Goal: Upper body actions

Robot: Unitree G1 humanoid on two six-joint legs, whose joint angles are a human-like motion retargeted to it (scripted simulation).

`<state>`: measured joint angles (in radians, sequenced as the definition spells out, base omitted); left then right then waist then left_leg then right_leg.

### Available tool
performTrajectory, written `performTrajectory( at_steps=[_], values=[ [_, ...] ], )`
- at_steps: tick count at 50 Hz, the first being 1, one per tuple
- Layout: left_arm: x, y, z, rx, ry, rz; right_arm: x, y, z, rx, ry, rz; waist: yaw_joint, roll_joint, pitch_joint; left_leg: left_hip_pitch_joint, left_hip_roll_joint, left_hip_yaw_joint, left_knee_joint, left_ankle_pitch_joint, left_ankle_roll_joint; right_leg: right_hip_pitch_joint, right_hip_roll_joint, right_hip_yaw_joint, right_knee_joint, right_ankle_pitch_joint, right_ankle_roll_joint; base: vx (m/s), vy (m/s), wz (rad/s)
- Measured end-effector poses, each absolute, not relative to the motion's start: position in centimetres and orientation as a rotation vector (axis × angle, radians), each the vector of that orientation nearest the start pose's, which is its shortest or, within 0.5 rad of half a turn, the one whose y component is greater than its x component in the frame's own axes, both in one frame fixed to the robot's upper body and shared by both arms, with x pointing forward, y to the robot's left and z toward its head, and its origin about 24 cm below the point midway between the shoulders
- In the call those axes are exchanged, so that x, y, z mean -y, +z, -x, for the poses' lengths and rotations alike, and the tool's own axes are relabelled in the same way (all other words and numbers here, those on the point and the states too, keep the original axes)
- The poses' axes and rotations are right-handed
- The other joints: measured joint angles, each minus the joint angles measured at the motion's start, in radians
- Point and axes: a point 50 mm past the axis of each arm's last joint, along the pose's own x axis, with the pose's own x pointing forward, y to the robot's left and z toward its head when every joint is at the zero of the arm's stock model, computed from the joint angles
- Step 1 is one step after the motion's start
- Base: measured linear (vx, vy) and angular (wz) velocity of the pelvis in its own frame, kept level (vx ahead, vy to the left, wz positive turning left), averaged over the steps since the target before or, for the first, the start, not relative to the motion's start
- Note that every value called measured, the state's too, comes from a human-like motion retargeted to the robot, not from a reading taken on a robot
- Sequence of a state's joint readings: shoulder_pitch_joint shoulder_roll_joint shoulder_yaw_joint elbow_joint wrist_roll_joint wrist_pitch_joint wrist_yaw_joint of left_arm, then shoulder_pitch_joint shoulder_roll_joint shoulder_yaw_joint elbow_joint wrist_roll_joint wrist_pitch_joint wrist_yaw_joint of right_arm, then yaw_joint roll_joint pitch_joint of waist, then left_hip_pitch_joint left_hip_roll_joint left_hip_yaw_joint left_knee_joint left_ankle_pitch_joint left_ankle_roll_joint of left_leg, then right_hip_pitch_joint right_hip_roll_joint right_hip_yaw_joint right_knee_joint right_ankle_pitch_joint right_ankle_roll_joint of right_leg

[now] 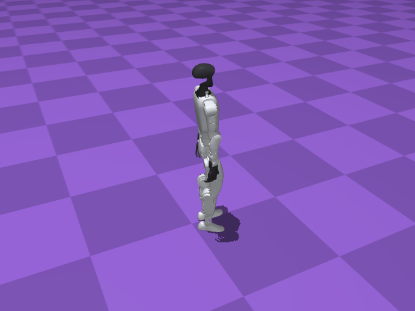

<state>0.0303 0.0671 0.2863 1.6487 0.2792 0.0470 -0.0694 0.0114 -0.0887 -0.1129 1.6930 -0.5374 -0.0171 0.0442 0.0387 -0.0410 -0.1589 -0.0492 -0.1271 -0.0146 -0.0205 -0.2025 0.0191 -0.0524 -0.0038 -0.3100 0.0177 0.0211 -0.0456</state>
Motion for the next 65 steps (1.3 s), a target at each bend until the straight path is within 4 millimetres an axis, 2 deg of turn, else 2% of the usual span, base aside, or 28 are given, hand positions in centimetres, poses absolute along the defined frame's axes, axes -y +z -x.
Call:
performTrajectory(
  at_steps=[15, 37, 52, 65],
  values=[
    [-17.3, -17.9, 2.3, -1.720, -0.020, 0.005, 18.3, -17.8, 1.5, -1.665, 0.324, 0.334, -0.011, 0.017, -0.007, -0.010, 0.007, 0.009, 0.000, -0.016, -0.001, -0.017, 0.002, 0.009, 0.003, 0.020, -0.004, -0.02, 0.01, -0.03],
    [-16.9, -18.0, 1.4, -1.691, -0.083, -0.027, 19.2, -17.6, 2.3, -1.699, 0.283, 0.326, -0.033, 0.036, -0.014, -0.015, 0.030, 0.012, 0.009, -0.047, -0.019, -0.019, 0.024, 0.012, -0.002, 0.035, -0.024, 0.00, 0.00, 0.00],
    [-17.6, -17.9, 2.1, -1.710, -0.064, -0.044, 18.9, -17.7, 2.0, -1.684, 0.292, 0.313, -0.046, 0.018, -0.013, -0.010, 0.056, 0.010, 0.028, -0.078, -0.041, -0.002, 0.061, 0.021, -0.016, 0.044, -0.047, -0.04, -0.04, 0.02],
    [-17.4, -18.0, 1.0, -1.667, -0.071, -0.042, 19.7, -17.6, 1.2, -1.663, 0.266, 0.324, -0.040, -0.014, 0.017, -0.083, 0.045, -0.032, 0.201, -0.134, -0.057, 0.000, 0.045, 0.039, -0.022, 0.063, -0.052, -0.06, -0.03, 0.04]
  ],
)
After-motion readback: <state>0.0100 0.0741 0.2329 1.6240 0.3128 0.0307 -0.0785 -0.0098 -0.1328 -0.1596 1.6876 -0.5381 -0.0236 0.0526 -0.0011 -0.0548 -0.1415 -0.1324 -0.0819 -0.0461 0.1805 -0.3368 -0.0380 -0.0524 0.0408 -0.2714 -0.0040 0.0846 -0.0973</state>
